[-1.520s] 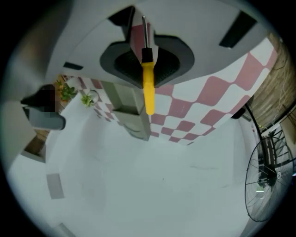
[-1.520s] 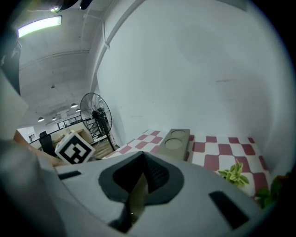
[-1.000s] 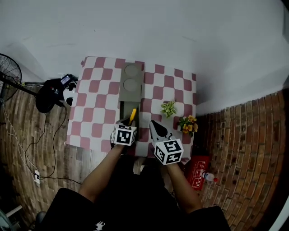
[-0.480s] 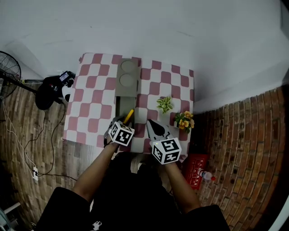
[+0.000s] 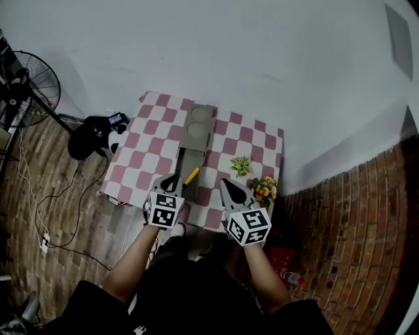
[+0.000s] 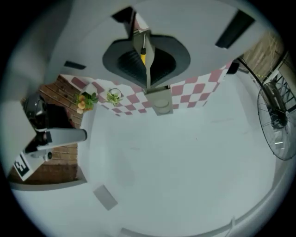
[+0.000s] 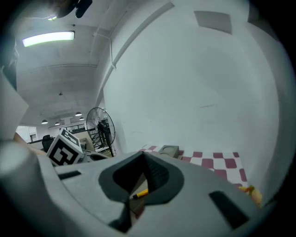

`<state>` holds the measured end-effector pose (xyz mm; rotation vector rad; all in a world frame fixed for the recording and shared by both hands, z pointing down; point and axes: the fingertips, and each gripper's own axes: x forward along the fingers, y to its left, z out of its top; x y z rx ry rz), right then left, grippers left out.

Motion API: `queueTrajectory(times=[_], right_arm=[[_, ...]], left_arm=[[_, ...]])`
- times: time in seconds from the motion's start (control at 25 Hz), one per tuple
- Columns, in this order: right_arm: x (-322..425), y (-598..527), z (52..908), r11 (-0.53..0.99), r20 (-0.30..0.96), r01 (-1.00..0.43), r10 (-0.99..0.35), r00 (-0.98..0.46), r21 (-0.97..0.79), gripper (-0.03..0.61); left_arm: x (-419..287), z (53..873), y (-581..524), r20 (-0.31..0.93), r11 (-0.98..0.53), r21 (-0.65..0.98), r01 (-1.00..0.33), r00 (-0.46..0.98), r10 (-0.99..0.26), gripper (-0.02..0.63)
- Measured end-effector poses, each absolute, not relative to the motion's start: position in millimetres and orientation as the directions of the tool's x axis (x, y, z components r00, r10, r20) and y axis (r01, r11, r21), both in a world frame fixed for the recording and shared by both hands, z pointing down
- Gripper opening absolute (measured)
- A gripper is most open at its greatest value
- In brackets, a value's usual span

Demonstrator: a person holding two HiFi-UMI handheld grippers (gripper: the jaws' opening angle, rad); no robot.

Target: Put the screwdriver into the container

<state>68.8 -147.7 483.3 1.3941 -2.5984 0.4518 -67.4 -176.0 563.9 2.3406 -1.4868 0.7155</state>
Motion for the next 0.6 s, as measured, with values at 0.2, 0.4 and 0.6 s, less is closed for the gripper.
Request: queueTrajectory(times=[0.2,0.4,0.6], right_arm=[[73,-115,452,0.571,0.213,-0.805,-0.776,-0.593,-0.159,0.002],[80,-80,429,0.608,0.173,-0.786,-0.767,-0.618,-0.113,0.002],[91,-56,417,0.615,0.144,-0.781,-0.767,-0.625,-0.110,0.002]], left_arm=[[-80,507,-136,0.419,-0.342,-0.037,-0.939,0.296,-0.858,0.003],[-92,474,-88,0.320,-0.253,-0.033,-0.967,0.230,-0.919,0.003],[-96,459,-47,0.279,-0.214,-0.029,-0.976,0.197,-0.940,0.003]])
